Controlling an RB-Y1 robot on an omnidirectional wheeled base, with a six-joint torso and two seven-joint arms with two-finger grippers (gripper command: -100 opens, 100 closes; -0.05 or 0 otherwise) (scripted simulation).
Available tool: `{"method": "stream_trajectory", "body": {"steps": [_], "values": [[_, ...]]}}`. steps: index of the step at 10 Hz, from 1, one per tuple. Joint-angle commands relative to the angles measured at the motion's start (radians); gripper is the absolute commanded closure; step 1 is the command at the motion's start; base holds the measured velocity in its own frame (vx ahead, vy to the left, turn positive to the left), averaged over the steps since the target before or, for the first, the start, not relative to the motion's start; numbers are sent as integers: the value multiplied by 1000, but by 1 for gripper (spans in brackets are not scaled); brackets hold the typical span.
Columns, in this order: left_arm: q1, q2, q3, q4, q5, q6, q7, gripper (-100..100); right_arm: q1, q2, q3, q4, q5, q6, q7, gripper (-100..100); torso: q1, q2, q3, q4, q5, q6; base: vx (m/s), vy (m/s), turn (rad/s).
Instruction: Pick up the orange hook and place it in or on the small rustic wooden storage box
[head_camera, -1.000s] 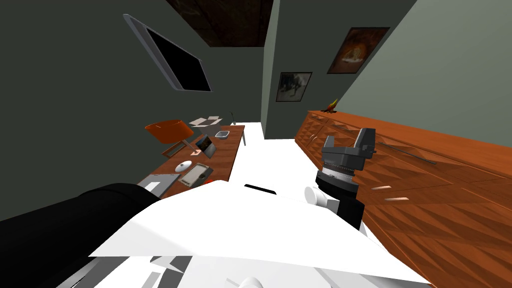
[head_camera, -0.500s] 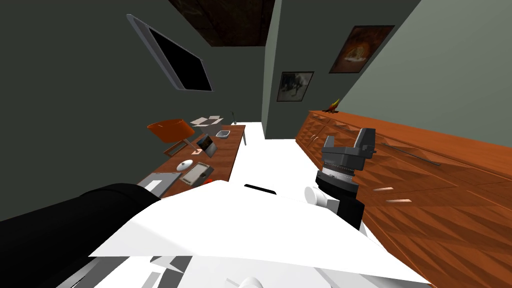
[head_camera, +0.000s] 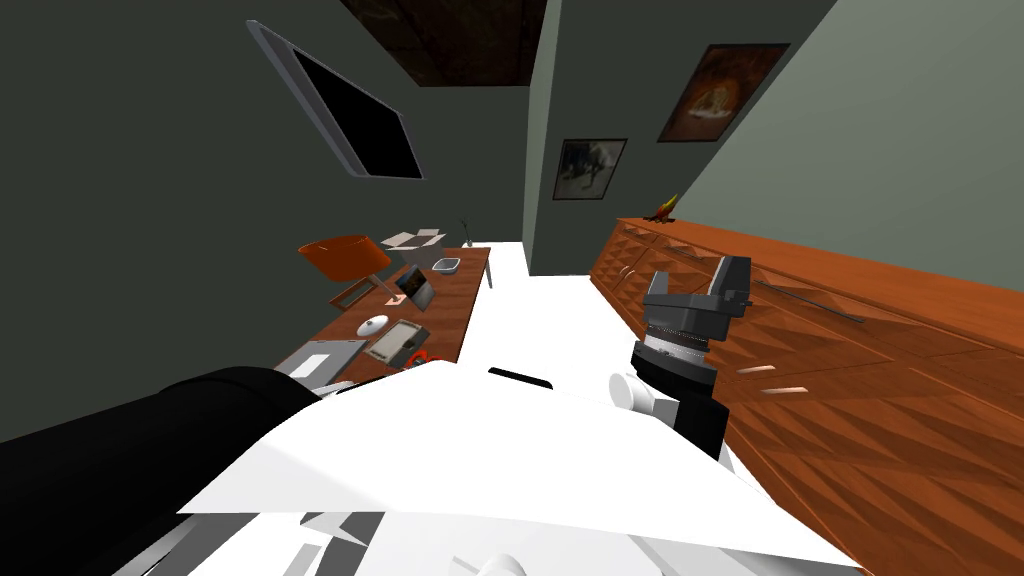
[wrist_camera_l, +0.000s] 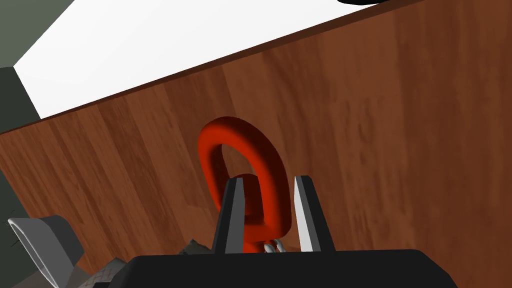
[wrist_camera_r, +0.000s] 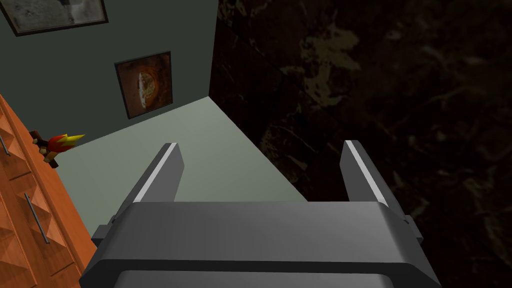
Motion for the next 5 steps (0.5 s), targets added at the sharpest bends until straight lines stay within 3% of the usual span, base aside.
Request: {"method": "stream_trajectory", "body": {"steps": [1,5], "values": [[-29,3,-22,27,3,-17,6,100,0,0,0,0,0,0,0,0,0,0,0,0,0,0,-108,-26,1],[-90,15,0,51,31,18,-18,100,0,0,0,0,0,0,0,0,-1,4,2,1,0,-1,-202,-42,-58]]}}
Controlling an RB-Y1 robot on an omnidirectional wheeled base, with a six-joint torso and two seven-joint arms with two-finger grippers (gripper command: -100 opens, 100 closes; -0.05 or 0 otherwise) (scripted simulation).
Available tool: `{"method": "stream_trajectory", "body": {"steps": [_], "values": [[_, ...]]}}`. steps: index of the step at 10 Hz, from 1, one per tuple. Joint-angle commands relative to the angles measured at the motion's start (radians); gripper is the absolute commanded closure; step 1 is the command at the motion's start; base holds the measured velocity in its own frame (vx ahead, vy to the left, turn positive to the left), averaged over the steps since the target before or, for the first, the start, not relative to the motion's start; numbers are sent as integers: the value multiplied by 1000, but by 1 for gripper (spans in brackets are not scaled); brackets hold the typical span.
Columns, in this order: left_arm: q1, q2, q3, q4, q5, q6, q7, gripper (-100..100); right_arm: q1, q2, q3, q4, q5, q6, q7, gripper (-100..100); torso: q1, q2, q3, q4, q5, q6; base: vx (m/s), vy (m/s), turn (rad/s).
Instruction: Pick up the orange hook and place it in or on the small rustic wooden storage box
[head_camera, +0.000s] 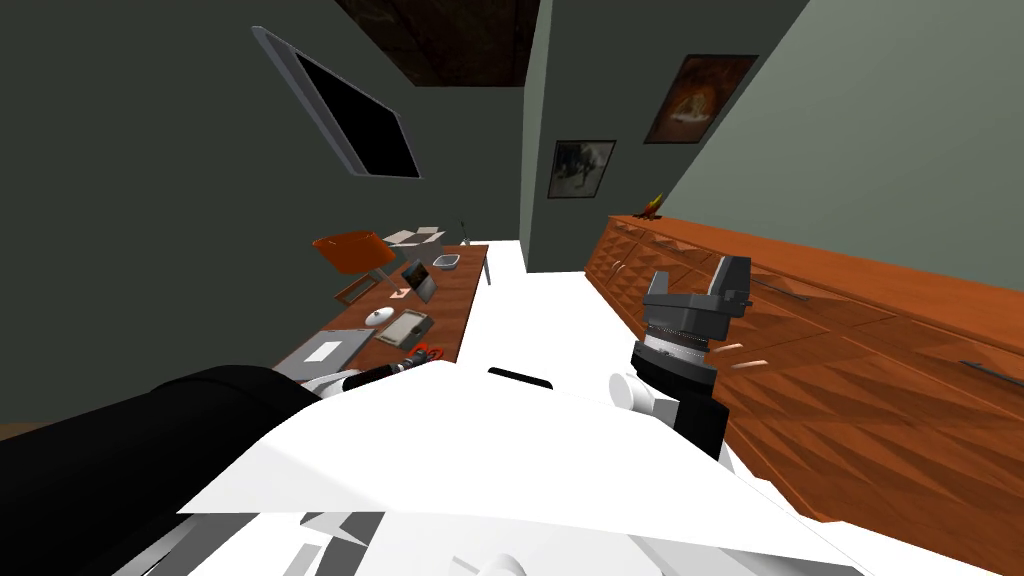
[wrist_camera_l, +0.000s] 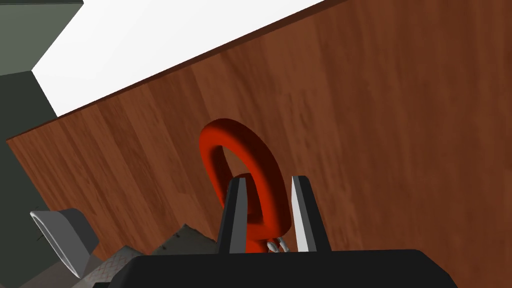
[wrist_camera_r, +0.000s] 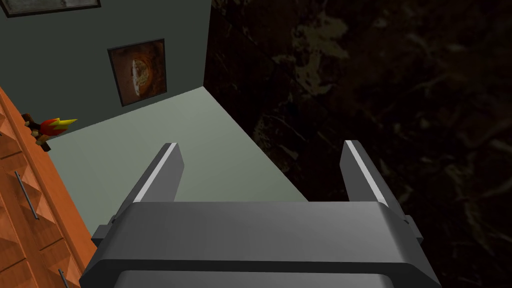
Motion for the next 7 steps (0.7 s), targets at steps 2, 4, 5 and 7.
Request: {"method": "stream_trajectory", "body": {"steps": [2,4,5,7], "values": [[-51,6,12,28,26,43,-18,100,0,0,0,0,0,0,0,0,-1,3,1,0,0,0,-277,-50,-110],[-98,10,22,59,53,89,-35,100,0,0,0,0,0,0,0,0,3,8,4,1,-1,0,-306,31,-158],[-124,11,28,78,68,116,-44,100,0,0,0,0,0,0,0,0,4,7,4,2,-1,1,-313,3,-198],[-152,12,34,99,84,147,-54,100,0,0,0,0,0,0,0,0,3,8,5,2,-1,1,-256,10,-134]]}}
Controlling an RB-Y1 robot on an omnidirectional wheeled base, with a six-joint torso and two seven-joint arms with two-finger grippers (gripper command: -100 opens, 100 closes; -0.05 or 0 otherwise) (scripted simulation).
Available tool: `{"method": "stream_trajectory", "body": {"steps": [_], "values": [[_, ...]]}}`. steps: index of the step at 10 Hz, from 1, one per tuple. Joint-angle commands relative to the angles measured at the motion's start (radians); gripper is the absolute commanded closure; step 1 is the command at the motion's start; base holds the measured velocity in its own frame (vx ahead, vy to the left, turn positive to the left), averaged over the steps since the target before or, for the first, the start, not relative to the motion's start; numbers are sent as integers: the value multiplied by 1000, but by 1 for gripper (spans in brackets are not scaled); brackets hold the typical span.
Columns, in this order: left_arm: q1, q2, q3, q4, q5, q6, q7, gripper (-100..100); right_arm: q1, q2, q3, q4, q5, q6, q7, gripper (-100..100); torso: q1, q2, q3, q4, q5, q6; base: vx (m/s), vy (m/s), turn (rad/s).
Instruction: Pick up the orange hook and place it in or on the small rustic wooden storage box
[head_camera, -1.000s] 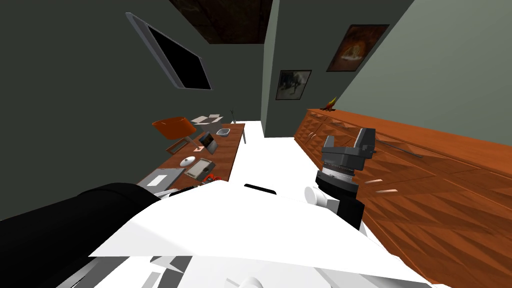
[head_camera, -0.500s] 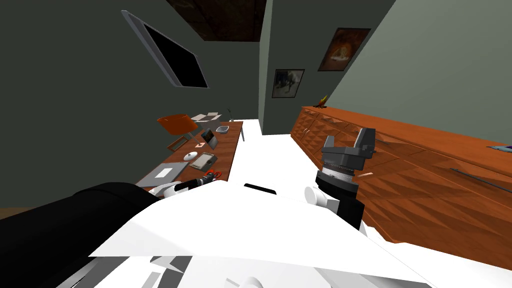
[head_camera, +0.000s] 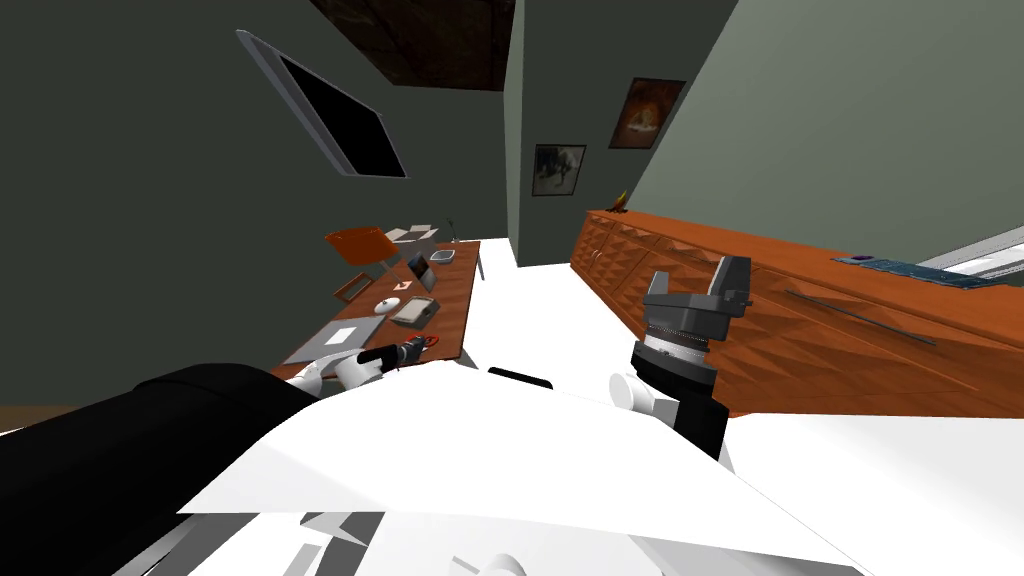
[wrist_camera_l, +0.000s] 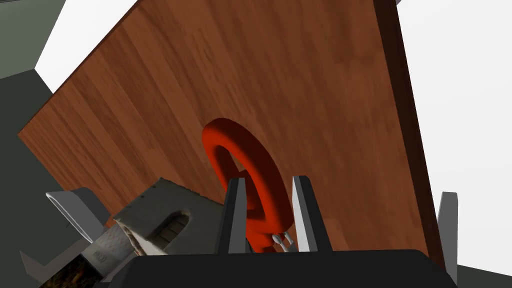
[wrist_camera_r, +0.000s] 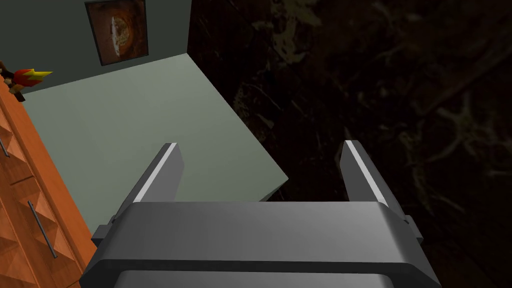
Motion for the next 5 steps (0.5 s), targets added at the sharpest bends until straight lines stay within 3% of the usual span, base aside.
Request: {"method": "stream_trajectory", "body": {"steps": [1,2,3,4,5], "values": [[-38,-1,6,27,19,45,-13,100,0,0,0,0,0,0,0,0,0,0,0,0,0,0,-173,-2,-135],[-67,-2,14,52,37,79,-23,100,0,0,0,0,0,0,0,0,-1,-3,-2,-1,0,2,-252,16,-243],[-69,-2,14,52,37,80,-23,100,0,0,0,0,0,0,0,0,0,-1,-1,0,-1,2,-190,24,-103],[-102,-3,22,79,56,118,-33,100,0,0,0,0,0,0,0,0,1,-3,-2,-1,0,0,-175,53,-167],[-102,-3,22,79,56,118,-33,100,0,0,0,0,0,0,0,0,3,-4,-3,-1,0,1,-124,57,-89]]}}
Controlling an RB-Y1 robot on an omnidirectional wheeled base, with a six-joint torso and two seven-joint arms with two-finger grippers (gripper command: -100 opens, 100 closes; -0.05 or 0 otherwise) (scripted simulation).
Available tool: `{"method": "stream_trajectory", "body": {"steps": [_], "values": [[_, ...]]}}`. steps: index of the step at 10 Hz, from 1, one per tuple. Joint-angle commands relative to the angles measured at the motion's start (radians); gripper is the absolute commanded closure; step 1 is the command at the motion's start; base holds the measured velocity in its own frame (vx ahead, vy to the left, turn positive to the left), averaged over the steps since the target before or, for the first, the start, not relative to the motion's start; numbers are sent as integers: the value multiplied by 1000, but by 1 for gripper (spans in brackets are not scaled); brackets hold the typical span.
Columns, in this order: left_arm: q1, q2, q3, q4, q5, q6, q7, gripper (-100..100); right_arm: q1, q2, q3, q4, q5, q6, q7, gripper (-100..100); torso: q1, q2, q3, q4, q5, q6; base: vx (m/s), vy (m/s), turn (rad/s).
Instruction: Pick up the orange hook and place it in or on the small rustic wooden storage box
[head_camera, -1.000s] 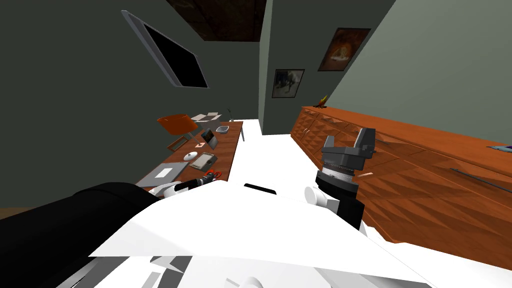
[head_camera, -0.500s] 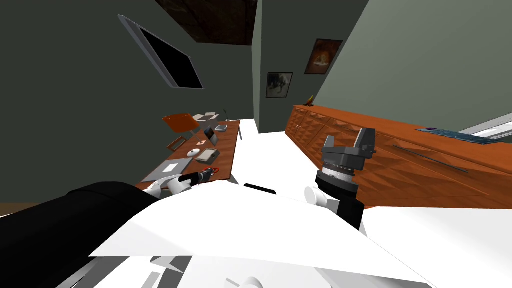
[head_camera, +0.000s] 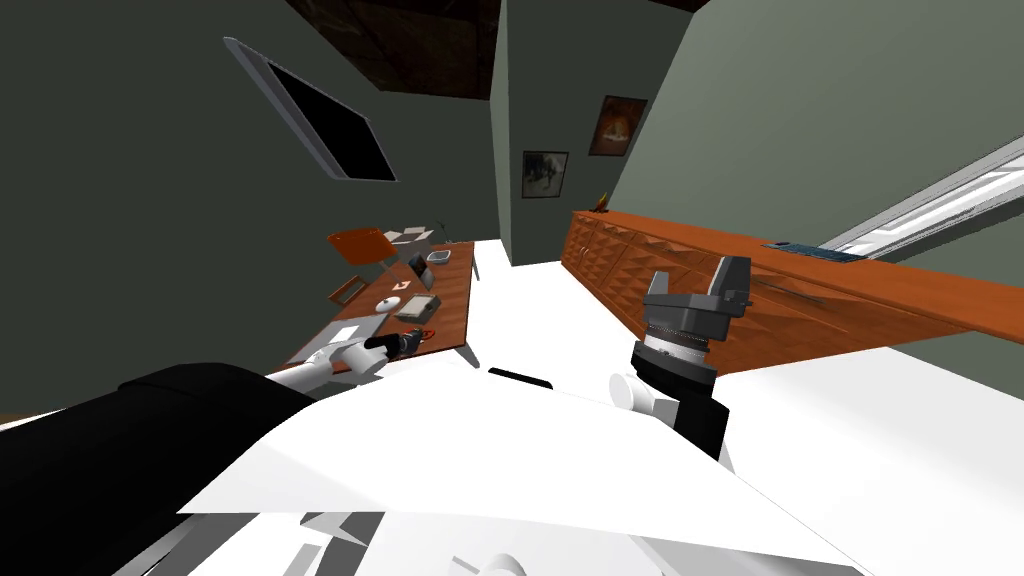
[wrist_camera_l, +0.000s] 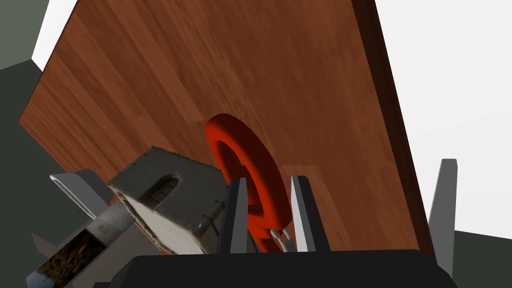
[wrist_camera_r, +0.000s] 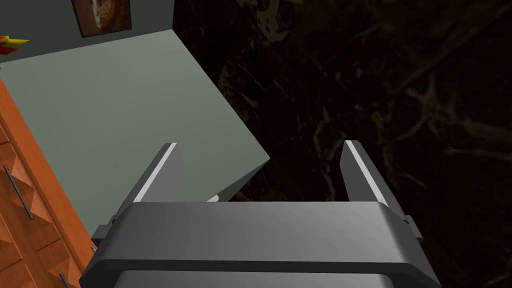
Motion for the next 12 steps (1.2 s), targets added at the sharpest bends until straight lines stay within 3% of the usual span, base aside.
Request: {"method": "stream_trajectory", "body": {"steps": [1,4,5,9,12], "values": [[-42,0,6,36,25,44,-12,100,0,0,0,0,0,0,0,0,0,0,0,0,0,0,-138,46,-188],[-105,-5,26,94,66,131,-33,100,0,0,0,0,0,0,0,0,1,1,1,0,0,0,-177,74,-190],[-115,-5,26,100,66,131,-33,100,0,0,0,0,0,0,0,0,2,1,0,0,0,0,-125,42,-115],[-232,-18,61,208,130,260,-65,100,0,0,0,0,0,0,0,0,4,-1,0,0,0,0,-158,97,-235],[-272,-23,74,246,152,325,-75,100,0,0,0,0,0,0,0,0,2,-4,-2,-1,-1,1,-109,75,-151]]}}
